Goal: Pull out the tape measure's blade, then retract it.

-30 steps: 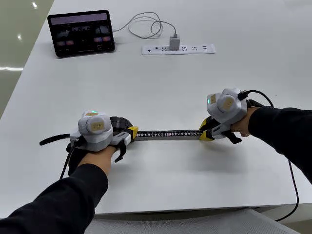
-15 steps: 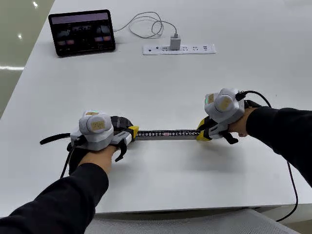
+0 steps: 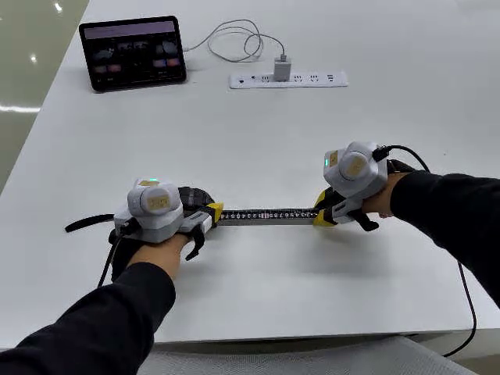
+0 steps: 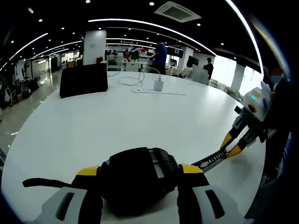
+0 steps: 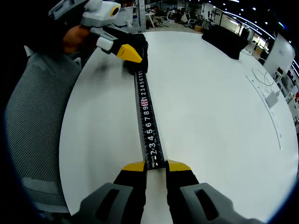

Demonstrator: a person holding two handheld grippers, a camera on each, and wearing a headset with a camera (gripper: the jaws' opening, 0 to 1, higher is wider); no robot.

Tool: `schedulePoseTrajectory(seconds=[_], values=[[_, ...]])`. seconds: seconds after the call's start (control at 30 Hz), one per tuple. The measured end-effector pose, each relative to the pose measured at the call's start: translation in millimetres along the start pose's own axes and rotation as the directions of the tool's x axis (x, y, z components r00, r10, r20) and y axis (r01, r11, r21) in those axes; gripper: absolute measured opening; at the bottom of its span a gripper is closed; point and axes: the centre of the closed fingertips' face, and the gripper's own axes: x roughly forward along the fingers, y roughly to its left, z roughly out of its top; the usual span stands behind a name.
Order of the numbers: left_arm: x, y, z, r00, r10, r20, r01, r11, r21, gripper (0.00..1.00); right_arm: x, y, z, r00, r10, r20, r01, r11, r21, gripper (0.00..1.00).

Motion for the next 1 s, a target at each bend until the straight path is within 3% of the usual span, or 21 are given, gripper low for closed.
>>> schedulePoseTrajectory(seconds=[1.0], values=[[1.6, 0.9, -2.1, 1.0, -0.001, -0.007, 0.001, 1.0, -0.002, 0.61, 11.3, -3.8, 11.8, 0.9995, -0.002, 0.032, 0.002, 1.0, 0.01, 0.11]])
